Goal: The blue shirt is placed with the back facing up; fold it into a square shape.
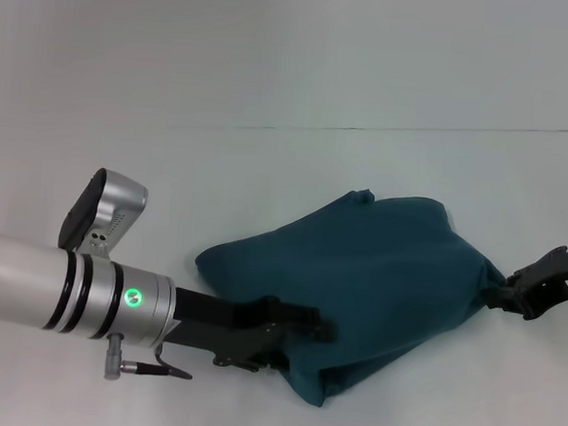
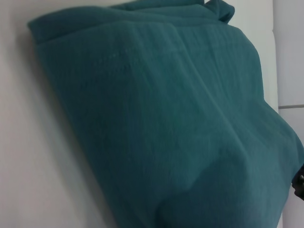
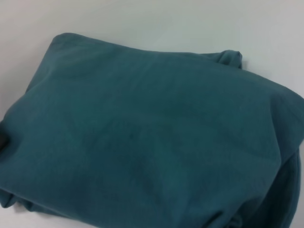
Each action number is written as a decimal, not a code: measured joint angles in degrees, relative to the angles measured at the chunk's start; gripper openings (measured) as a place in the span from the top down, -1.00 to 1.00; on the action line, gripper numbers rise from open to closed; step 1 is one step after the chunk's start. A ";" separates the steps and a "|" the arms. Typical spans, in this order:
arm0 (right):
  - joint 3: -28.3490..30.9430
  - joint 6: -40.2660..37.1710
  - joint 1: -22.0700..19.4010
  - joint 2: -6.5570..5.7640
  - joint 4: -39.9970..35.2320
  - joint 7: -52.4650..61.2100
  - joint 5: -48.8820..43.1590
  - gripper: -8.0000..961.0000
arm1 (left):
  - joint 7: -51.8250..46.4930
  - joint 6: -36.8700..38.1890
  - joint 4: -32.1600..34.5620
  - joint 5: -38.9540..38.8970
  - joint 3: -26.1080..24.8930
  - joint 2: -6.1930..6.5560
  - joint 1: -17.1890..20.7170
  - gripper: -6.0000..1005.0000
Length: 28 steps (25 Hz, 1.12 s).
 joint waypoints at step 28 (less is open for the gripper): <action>1.08 0.03 -0.87 -0.08 0.25 -0.44 0.72 0.86 | 0.69 0.52 0.09 -0.31 3.23 2.02 -0.35 0.62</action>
